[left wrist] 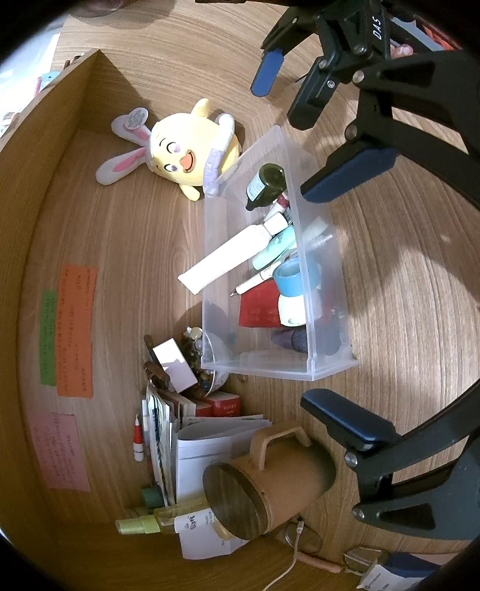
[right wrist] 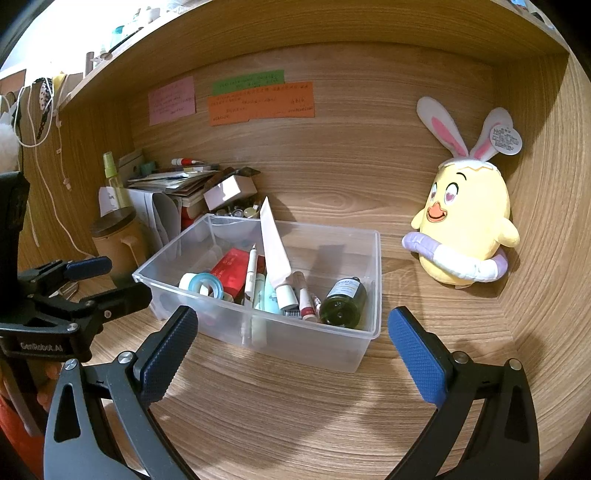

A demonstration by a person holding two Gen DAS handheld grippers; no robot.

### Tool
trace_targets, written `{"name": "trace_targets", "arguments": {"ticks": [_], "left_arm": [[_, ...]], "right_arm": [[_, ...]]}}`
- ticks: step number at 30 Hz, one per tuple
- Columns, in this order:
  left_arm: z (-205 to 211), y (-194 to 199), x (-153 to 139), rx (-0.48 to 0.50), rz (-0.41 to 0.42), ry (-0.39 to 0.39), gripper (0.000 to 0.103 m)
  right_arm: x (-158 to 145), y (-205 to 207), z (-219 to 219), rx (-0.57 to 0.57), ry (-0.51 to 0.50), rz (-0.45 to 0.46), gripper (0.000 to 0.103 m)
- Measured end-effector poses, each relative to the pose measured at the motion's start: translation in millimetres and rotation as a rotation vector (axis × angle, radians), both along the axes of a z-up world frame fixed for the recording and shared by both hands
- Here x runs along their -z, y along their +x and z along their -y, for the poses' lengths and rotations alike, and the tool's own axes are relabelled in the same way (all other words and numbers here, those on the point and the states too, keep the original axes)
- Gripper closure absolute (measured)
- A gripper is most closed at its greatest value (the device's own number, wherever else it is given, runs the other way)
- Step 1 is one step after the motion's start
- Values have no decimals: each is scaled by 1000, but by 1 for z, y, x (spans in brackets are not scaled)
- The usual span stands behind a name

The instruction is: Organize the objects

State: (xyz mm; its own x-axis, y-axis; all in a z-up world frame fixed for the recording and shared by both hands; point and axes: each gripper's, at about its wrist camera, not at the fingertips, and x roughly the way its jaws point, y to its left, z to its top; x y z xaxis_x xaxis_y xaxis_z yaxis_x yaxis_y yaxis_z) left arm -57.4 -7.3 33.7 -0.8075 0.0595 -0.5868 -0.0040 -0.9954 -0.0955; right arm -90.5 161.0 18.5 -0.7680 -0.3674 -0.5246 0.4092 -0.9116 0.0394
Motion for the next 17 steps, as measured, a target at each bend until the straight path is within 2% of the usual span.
{"name": "trace_targets", "arguments": {"ticks": [8,17], "left_arm": [[-2,0,5,23,18,33,1],[-2,-1,5,20,18,35,1]], "right_arm": [[1,0,0,5,4,5,0],[6,-4,0,12,4,21,0]]}}
